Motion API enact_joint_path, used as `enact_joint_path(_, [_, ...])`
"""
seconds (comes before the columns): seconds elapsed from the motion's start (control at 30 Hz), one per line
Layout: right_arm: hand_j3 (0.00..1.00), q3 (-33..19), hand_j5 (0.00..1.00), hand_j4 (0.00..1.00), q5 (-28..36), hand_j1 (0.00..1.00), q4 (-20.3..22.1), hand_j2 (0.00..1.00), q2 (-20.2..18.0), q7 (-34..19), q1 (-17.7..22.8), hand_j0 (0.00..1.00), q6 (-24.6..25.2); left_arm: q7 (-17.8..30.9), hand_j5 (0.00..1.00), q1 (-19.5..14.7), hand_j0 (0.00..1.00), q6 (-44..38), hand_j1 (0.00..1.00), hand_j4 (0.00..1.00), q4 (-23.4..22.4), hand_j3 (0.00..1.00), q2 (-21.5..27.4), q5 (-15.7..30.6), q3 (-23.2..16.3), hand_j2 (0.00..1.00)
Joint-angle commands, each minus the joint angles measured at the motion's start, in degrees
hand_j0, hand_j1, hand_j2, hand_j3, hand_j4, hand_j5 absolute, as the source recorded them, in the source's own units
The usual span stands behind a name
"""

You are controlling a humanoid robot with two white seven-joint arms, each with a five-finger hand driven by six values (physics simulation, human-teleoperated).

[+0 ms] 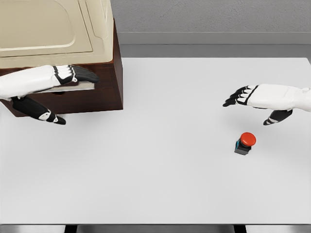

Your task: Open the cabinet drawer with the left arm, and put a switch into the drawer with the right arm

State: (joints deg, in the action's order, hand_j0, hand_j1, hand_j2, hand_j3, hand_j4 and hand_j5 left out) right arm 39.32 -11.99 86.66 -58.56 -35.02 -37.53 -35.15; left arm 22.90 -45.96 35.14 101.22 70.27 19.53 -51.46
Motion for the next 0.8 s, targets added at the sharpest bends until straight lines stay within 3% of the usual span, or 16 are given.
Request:
enact_joint_path(0.0, [1.00, -0.03, 1.00, 1.00, 0.31, 1.00, -0.09, 1.00, -0.15, 0.02, 0.00, 1.00, 0.15, 6.19, 1.00, 0.00, 1.00, -0.14, 1.00, 1.00, 0.03, 1.00, 0.04, 1.03, 0.04, 1.00])
enact_joint_path(0.23, [1.00, -0.47, 1.00, 1.00, 0.39, 1.00, -0.53, 1.00, -2.17, 0.02, 0.35, 1.00, 0.15, 12.10, 1.00, -3.69, 1.00, -1.03, 1.00, 1.00, 0.03, 1.00, -5.06, 3.76, 0.13, 1.00])
enact_joint_path(0.33, [1.00, -0.38, 1.00, 1.00, 0.39, 1.00, 0.26, 1.00, -2.96, 0.02, 2.28, 1.00, 0.15, 12.10, 1.00, -4.48, 1.00, -1.47, 1.00, 1.00, 0.03, 1.00, -2.86, 10.43, 0.13, 1.00])
enact_joint_path(0.4, [1.00, -0.47, 1.00, 1.00, 0.39, 1.00, 1.32, 1.00, -3.58, 0.02, 3.43, 1.00, 0.15, 12.08, 1.00, -6.07, 1.00, -2.61, 1.00, 1.00, 0.03, 1.00, -1.81, 12.28, 0.04, 1.00])
enact_joint_path(0.47, [1.00, -0.38, 1.00, 1.00, 0.39, 1.00, 1.49, 1.00, -3.58, 0.02, 4.57, 1.00, 0.15, 12.10, 1.00, -6.95, 1.00, -9.29, 1.00, 1.00, 0.03, 1.00, 0.48, 15.09, -0.05, 1.00])
enact_joint_path(0.77, [1.00, 0.06, 1.00, 1.00, 0.39, 1.00, 6.77, 1.00, -3.75, 0.02, 6.32, 1.00, 0.15, 12.10, 1.00, -7.03, 1.00, -17.65, 1.00, 1.00, 0.03, 1.00, 0.57, 15.01, -0.31, 1.00])
